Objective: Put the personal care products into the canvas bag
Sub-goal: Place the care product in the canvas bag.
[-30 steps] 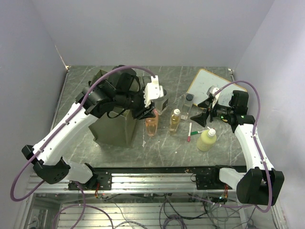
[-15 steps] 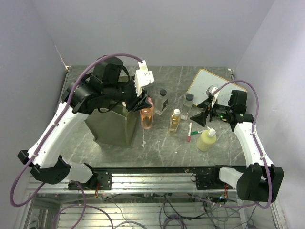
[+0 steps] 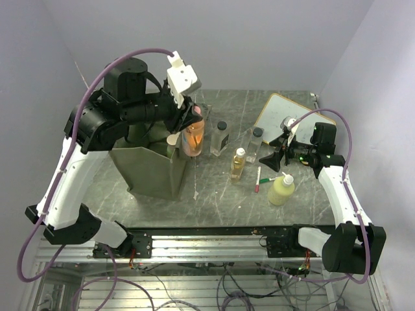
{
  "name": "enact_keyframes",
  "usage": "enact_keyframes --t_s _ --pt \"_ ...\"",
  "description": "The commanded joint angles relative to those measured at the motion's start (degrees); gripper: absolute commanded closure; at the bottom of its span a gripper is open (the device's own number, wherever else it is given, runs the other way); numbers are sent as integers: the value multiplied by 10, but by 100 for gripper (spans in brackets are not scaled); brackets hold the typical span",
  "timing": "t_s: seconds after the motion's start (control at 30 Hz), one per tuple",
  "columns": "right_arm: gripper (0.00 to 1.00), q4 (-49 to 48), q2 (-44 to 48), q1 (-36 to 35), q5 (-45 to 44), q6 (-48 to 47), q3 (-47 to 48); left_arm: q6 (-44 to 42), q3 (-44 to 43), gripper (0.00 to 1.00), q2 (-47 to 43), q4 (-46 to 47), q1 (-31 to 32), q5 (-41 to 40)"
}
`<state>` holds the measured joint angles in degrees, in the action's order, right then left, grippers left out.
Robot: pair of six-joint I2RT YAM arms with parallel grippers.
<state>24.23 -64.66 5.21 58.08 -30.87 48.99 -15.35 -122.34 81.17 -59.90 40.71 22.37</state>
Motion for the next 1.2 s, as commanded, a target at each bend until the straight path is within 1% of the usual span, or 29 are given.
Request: enact_keyframes --t_s 0.0,0.2,0.33,0.43,0.6,0.67,0.8,0.93,1.17 --pt "14 -9 5 4 -4 -7 -10 19 -86 93 8 77 -4 -38" --pt "14 -10 8 4 -7 -9 -13 43 -132 93 22 95 -19 -85" --pt "14 -8 4 5 -7 -12 -13 68 -161 93 32 103 -56 -84" --pt "14 -9 2 4 -8 -11 -13 85 -180 93 45 104 -99 -70" --pt "14 -8 3 5 -6 -13 -14 82 -162 93 43 108 -144 -123" --pt "14 -8 6 4 -5 -13 -15 82 -146 93 35 114 -160 -143" --pt "14 -5 6 4 -2 -16 -14 86 -86 93 10 136 -189 -150" --pt "14 -2 8 5 2 -19 -14 88 -6 93 -15 171 -210 -169" --pt "13 0 19 4 4 -22 -15 87 157 93 -75 249 -214 -207"
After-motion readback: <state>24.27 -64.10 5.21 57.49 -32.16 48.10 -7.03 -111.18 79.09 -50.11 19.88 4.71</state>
